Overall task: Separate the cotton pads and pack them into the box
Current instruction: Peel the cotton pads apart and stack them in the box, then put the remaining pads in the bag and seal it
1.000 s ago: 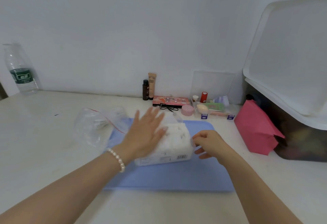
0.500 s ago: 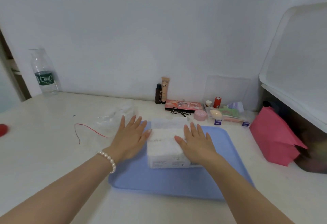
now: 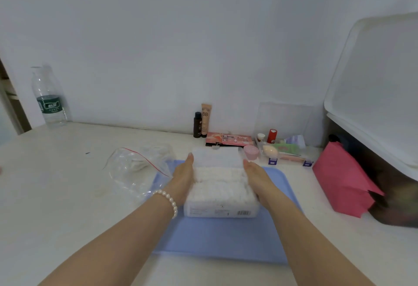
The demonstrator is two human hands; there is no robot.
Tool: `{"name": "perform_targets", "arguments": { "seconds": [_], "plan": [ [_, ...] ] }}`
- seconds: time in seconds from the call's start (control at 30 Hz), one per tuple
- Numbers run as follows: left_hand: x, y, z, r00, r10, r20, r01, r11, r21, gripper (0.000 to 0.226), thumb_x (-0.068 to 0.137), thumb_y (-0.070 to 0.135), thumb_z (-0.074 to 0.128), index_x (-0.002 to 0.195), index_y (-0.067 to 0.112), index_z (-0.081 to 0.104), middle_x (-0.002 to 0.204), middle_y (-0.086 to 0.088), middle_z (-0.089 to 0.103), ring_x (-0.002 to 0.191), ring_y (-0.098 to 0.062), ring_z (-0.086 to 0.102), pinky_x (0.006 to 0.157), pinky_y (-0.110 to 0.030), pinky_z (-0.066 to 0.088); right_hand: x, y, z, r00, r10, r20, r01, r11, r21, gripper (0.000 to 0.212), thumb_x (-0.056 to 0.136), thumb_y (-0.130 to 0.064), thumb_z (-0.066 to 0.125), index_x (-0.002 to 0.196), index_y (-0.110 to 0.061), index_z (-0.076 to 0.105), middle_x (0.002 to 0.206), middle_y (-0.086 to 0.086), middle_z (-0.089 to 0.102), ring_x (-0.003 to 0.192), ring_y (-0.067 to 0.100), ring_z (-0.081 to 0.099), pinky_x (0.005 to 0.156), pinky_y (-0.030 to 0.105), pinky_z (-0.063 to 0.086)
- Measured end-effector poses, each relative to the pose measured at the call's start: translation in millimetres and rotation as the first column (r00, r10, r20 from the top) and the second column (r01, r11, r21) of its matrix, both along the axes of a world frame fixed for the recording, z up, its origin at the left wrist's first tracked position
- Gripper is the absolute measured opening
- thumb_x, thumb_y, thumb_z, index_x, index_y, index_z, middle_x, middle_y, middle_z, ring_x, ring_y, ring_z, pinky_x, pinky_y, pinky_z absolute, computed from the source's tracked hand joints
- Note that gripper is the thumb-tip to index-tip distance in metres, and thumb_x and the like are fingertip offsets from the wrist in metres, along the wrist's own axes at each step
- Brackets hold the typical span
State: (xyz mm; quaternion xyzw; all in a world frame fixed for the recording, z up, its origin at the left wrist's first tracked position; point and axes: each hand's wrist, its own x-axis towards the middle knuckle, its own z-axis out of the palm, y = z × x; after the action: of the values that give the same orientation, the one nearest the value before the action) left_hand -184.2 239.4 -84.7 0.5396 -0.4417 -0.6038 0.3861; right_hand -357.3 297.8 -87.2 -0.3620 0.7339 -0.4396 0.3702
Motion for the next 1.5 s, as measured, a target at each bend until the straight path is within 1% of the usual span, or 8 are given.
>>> {"name": "perform_targets", "arguments": {
  "seconds": [0.1, 0.27, 0.63, 0.77, 0.9, 1.03, 1.33, 1.5],
  "plan": [
    [1, 6, 6, 0.982, 0.010, -0.189, 0.000, 0.998, 0.056, 0.044, 0.099, 0.047, 0.034, 0.088, 0.012, 0.060, 0.082, -0.008, 0.064, 0.071, -0.022, 0.063, 0.062, -0.032, 0.052, 1, 13, 5, 0.989, -0.044, 0.140, 0.064, 0.988, -0.139, 0.047, 0.094, -0.056, 0.035, 0.114, -0.018, 0.054, 0.119, -0.002, 0.058, 0.110, 0.019, 0.055, 0.079, 0.029, 0.049],
    [-3, 9, 11, 0.961, 0.013, -0.275, 0.002, 0.999, 0.052, 0.045, 0.100, 0.049, 0.023, 0.117, 0.020, 0.053, 0.108, -0.007, 0.062, 0.098, -0.026, 0.060, 0.086, -0.041, 0.050, 0, 19, 12, 0.872, -0.032, 0.488, 0.166, 0.958, -0.236, 0.056, 0.093, -0.060, 0.029, 0.076, -0.025, 0.069, 0.077, 0.003, 0.072, 0.075, 0.021, 0.067, 0.067, 0.035, 0.053],
    [4, 6, 14, 0.941, -0.004, -0.340, 0.040, 0.994, 0.100, 0.067, 0.085, 0.069, 0.039, 0.104, 0.008, 0.060, 0.095, -0.013, 0.062, 0.088, -0.030, 0.060, 0.081, -0.042, 0.048, -15, 24, 19, 0.834, -0.058, 0.549, 0.238, 0.935, -0.263, 0.059, 0.093, -0.060, 0.027, 0.097, -0.010, 0.058, 0.101, 0.013, 0.063, 0.092, 0.030, 0.061, 0.076, 0.041, 0.049],
    [19, 13, 10, 0.982, -0.139, -0.125, 0.147, 0.988, 0.051, 0.056, 0.083, 0.044, 0.062, 0.125, 0.007, 0.056, 0.138, -0.019, 0.049, 0.134, -0.039, 0.035, 0.112, -0.048, 0.023, -31, 40, 16, 0.926, -0.012, 0.378, 0.097, 0.973, -0.208, 0.035, 0.090, -0.038, 0.055, 0.117, -0.017, 0.058, 0.120, 0.005, 0.060, 0.112, 0.024, 0.056, 0.091, 0.040, 0.046],
    [24, 33, -2, 0.963, -0.271, -0.005, 0.270, 0.963, -0.009, 0.029, 0.092, 0.017, 0.056, 0.113, -0.002, 0.060, 0.114, -0.016, 0.067, 0.093, -0.022, 0.065, 0.082, -0.029, 0.049, -27, 56, 3, 0.985, 0.060, 0.159, -0.037, 0.989, -0.145, 0.055, 0.086, -0.025, 0.064, 0.138, -0.019, 0.043, 0.130, 0.003, 0.055, 0.113, 0.022, 0.056, 0.099, 0.041, 0.045],
    [17, 36, -10, 0.970, -0.240, 0.036, 0.242, 0.967, -0.084, 0.023, 0.092, 0.007, 0.056, 0.112, -0.003, 0.061, 0.111, -0.014, 0.068, 0.101, -0.027, 0.065, 0.085, -0.034, 0.051, -12, 57, -2, 0.996, 0.085, -0.011, -0.086, 0.977, -0.197, 0.039, 0.085, -0.024, 0.065, 0.123, -0.021, 0.056, 0.121, -0.001, 0.063, 0.104, 0.017, 0.061, 0.089, 0.034, 0.050],
    [8, 27, -19, 0.979, -0.168, 0.115, 0.188, 0.963, -0.192, 0.019, 0.091, 0.012, 0.059, 0.105, -0.001, 0.060, 0.108, -0.011, 0.067, 0.099, -0.024, 0.063, 0.084, -0.034, 0.051, -5, 35, -13, 0.951, 0.021, -0.308, -0.043, 0.997, -0.064, 0.104, 0.063, -0.067, 0.066, 0.146, -0.019, 0.025, 0.152, 0.004, 0.027, 0.138, 0.023, 0.029, 0.110, 0.044, 0.032],
    [-2, 33, -14, 0.886, -0.086, 0.455, 0.268, 0.896, -0.353, 0.027, 0.100, 0.027, 0.040, 0.107, 0.002, 0.047, 0.099, -0.005, 0.056, 0.082, -0.015, 0.051, 0.064, -0.026, 0.038, 3, 39, -7, 0.690, 0.070, -0.721, -0.043, 0.998, 0.055, 0.078, 0.093, -0.058, 0.030, 0.149, -0.009, 0.007, 0.158, 0.002, -0.011, 0.146, 0.020, 0.003, 0.117, 0.041, 0.013]
  ]
}}
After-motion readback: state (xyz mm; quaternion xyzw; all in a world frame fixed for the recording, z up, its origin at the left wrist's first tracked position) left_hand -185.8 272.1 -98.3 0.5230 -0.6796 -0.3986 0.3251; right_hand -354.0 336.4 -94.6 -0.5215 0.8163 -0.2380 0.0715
